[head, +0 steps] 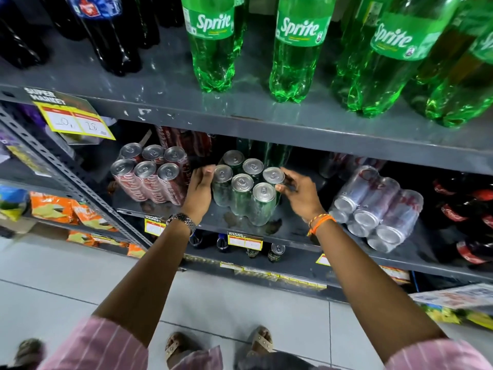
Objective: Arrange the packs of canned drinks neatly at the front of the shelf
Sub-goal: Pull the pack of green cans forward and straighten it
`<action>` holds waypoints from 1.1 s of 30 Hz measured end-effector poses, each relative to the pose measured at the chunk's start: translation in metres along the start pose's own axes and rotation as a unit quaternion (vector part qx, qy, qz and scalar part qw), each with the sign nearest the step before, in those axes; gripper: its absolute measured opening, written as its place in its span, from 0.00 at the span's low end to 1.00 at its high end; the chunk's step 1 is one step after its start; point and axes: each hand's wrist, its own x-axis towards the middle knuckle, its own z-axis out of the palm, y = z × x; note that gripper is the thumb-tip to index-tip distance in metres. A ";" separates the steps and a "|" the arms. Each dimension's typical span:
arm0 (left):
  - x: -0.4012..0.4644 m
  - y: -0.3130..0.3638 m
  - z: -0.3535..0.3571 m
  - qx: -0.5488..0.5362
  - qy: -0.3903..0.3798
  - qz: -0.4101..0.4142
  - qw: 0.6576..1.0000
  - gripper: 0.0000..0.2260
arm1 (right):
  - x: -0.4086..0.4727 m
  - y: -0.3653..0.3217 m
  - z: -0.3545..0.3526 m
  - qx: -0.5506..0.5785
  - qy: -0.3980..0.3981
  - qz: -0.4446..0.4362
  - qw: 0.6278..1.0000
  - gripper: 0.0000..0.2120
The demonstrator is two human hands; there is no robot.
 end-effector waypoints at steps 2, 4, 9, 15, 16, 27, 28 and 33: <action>-0.004 -0.010 -0.003 -0.014 0.014 -0.005 1.000 0.15 | 0.011 0.000 -0.001 0.003 -0.026 -0.002 1.000 0.26; -0.009 -0.011 -0.004 -0.033 0.024 0.001 0.999 0.07 | 0.017 -0.002 -0.002 0.011 -0.044 0.000 0.999 0.25; -0.015 -0.017 -0.006 -0.036 0.015 0.006 0.999 0.18 | 0.022 -0.005 -0.002 0.023 -0.063 0.014 0.998 0.25; -0.010 -0.028 -0.010 -0.004 -0.009 0.012 1.000 0.29 | 0.022 -0.004 -0.001 0.003 -0.046 0.018 0.999 0.23; -0.008 -0.029 -0.010 0.001 -0.016 0.017 1.000 0.30 | 0.022 -0.004 0.000 -0.001 -0.044 0.018 0.999 0.23; -0.046 0.026 -0.003 0.199 0.029 0.174 0.964 0.23 | -0.001 -0.013 -0.034 0.056 0.134 0.057 0.988 0.19; -0.051 0.034 0.003 0.194 0.039 0.194 0.961 0.20 | -0.006 -0.012 -0.043 0.069 0.166 0.055 0.982 0.19; -0.074 0.064 0.059 0.138 -0.036 0.247 0.959 0.14 | -0.040 -0.002 -0.104 0.054 0.344 0.057 0.936 0.12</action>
